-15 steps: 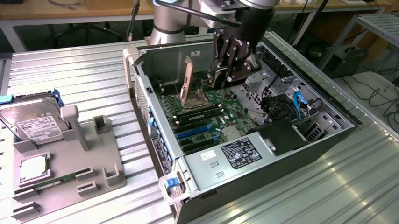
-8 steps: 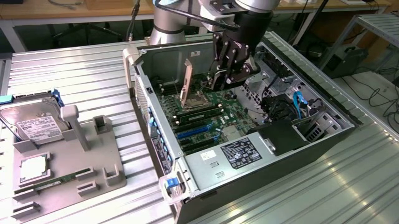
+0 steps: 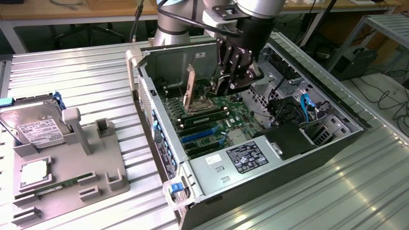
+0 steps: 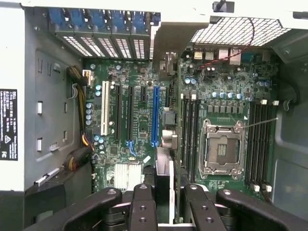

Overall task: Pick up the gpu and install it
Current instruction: 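Insert the gpu into the slot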

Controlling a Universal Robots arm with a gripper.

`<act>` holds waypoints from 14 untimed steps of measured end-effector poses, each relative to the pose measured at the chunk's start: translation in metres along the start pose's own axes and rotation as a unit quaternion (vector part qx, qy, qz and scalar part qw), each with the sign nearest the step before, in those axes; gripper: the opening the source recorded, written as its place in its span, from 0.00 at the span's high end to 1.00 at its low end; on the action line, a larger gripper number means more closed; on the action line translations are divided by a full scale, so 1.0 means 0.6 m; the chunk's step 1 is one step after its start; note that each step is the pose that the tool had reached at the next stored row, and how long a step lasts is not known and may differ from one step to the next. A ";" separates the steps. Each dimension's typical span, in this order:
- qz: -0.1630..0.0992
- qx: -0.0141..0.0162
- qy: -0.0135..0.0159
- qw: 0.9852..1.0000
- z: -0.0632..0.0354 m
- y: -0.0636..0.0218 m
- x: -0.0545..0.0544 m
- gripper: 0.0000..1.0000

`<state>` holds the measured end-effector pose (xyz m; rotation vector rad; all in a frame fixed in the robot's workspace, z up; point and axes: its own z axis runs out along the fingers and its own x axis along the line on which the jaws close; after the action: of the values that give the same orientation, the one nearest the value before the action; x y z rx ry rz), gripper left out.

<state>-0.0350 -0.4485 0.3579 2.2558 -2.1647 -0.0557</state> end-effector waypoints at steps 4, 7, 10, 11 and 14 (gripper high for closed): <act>0.010 0.000 0.000 1.000 0.013 0.003 -0.004 0.72; 0.018 0.000 0.000 1.000 0.022 0.004 -0.006 0.72; 0.018 0.000 0.000 1.000 0.031 0.007 -0.006 0.72; 0.018 0.000 0.000 1.000 0.034 0.010 -0.007 0.72; 0.018 0.000 0.000 1.000 0.045 0.019 -0.007 0.72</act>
<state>-0.0473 -0.4446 0.3311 2.2157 -2.2059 -0.0553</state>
